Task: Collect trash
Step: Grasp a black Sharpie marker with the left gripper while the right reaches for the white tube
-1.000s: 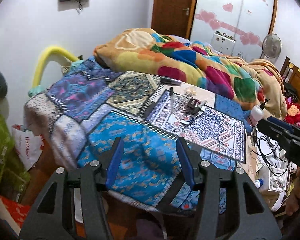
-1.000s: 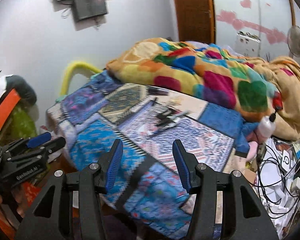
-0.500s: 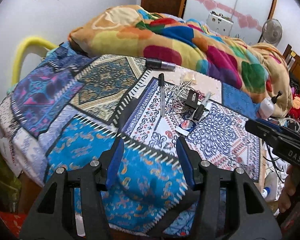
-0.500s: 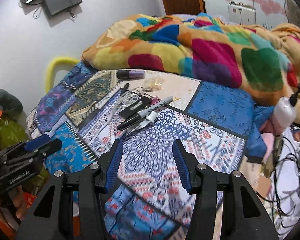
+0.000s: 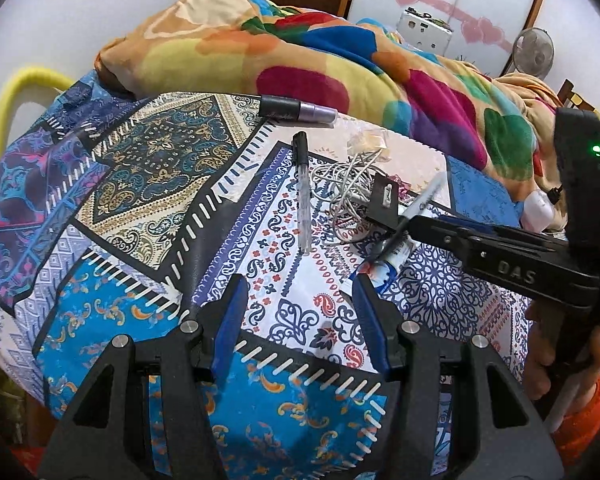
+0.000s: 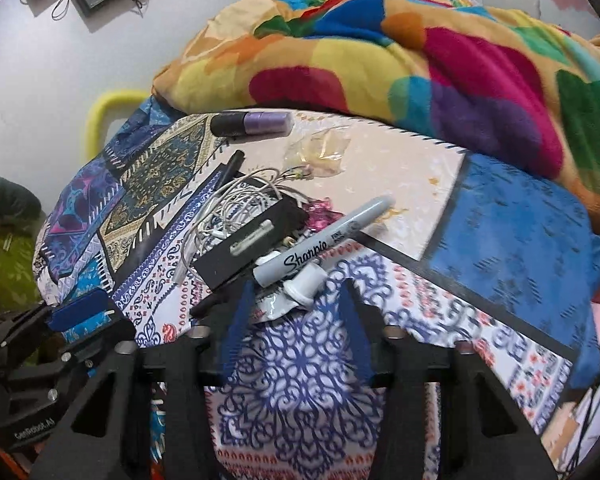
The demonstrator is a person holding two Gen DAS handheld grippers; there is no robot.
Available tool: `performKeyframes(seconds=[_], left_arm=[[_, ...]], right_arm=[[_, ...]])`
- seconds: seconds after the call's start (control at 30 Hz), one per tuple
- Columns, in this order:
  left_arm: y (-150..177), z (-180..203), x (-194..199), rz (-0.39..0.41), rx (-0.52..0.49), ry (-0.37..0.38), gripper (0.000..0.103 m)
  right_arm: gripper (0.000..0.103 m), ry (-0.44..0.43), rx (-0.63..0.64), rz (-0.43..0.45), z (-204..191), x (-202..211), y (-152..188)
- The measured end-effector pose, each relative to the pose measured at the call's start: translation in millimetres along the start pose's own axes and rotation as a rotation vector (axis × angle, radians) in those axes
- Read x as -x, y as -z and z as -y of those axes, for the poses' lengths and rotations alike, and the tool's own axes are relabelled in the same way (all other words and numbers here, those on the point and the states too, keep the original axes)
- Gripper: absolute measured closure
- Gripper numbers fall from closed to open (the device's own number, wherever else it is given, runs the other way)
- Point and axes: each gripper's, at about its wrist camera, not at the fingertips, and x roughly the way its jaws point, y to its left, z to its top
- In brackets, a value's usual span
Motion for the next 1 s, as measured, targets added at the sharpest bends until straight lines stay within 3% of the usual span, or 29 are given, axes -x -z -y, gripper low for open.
performKeyframes(seconds=[0.1, 0.47, 0.67, 0.83, 0.97, 1.0], left_arm=[[0.6, 2.1, -1.5, -0.003, -0.001, 0.015, 0.05], [-7.3, 38.2, -11.9, 0.004, -0.138, 0.018, 0.05], [-19.4, 56.6, -22.9, 0.039, -0.177, 0.07, 0.05], [-28.2, 56.4, -44.9, -0.022, -0.175, 0.108, 0.05], [-21.8, 49.9, -55.7, -0.096, -0.128, 0.129, 0.05], [-16.8, 52.0, -53.3, -0.086, -0.155, 0.101, 0.05]], right_arm=[[0.089, -0.039, 0.017, -0.013, -0.4, -3.6, 1.8], [0.091, 0.04, 0.092, -0.025, 14.9, 22.8, 25.4], [0.091, 0.092, 0.104, -0.034, 35.2, 36.9, 28.4], [0.091, 0.095, 0.117, -0.02, 36.7, 48.1, 30.5], [0.083, 0.07, 0.136, 0.007, 24.7, 58.4, 37.6], [0.073, 0.071, 0.137, 0.013, 21.9, 59.6, 39.7]])
